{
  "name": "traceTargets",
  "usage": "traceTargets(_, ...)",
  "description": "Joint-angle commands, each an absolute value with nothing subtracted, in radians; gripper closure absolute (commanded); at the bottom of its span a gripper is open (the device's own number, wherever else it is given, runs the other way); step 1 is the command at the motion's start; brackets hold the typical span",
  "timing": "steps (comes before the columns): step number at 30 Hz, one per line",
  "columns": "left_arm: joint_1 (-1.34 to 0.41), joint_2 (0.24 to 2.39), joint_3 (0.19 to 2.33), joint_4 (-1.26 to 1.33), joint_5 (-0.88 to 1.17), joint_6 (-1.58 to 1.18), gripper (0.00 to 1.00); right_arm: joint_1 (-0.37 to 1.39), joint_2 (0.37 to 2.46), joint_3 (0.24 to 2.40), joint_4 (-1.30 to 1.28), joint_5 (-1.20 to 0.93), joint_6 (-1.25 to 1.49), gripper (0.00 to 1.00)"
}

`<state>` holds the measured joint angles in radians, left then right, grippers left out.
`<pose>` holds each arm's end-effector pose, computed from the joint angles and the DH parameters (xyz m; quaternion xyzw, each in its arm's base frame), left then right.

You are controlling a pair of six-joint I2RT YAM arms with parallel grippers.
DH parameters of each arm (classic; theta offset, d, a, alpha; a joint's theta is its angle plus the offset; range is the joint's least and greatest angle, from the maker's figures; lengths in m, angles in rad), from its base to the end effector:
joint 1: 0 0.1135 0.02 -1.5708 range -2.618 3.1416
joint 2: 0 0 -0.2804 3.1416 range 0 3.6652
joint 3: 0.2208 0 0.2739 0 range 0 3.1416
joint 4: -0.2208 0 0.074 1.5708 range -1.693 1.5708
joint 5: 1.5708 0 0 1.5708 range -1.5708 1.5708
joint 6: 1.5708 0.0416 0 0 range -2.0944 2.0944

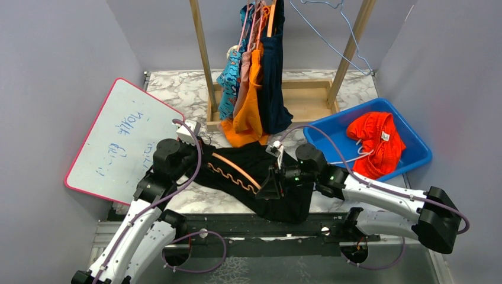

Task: Remove the shorts from the hanger
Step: Remove the shorts from the clothes rod.

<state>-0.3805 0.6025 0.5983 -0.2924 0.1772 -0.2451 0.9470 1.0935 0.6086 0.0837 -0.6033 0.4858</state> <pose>0.1518 -0.0686 0.2977 0.1067 0.7953 -0.2500 0.5419 0.1299 0.2210 0.2488 -0.3416 0.7376 0.5330 0.2349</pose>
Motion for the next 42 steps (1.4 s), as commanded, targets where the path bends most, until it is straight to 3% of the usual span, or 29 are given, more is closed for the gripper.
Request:
traceTargets(1,-0.376,0.595,0.609,-0.237,0.21,-0.238,1.0,0.946,1.123,0.588,0.222,-0.679,0.553,0.7)
traceTargets(3,-0.376,0.595,0.609,-0.237,0.209,-0.238,1.0,0.946,1.138,0.589,0.236,-0.697,0.565,0.75)
traceTargets(5,-0.376,0.593,0.608,-0.235,0.207,-0.238,1.0,0.946,1.134,0.581,0.25,-0.709,0.566,0.94)
traceTargets(6,-0.376,0.591,0.607,-0.235,0.205,-0.238,1.0,0.946,1.121,0.573,0.247,-0.706,0.567,0.98)
traceTargets(15,-0.376,0.558,0.615,-0.22,0.277,-0.226,0.34,0.946,0.841,0.48,0.059,-0.582,0.625,0.99)
traceTargets(22,-0.377,0.47,0.568,-0.052,0.616,-0.234,0.06,0.946,0.566,0.403,-0.084,-0.513,0.737,0.99)
traceTargets(30,-0.377,0.476,0.575,-0.066,0.603,-0.217,0.04,0.946,0.41,0.429,-0.188,-0.44,0.759,0.99)
traceTargets(37,-0.376,0.404,0.581,-0.202,0.179,-0.222,0.05,0.946,0.364,0.536,-0.333,-0.442,0.71,0.99)
traceTargets(42,-0.377,0.47,0.609,-0.317,-0.082,-0.258,0.08,0.946,0.332,0.638,-0.487,-0.416,0.68,0.99)
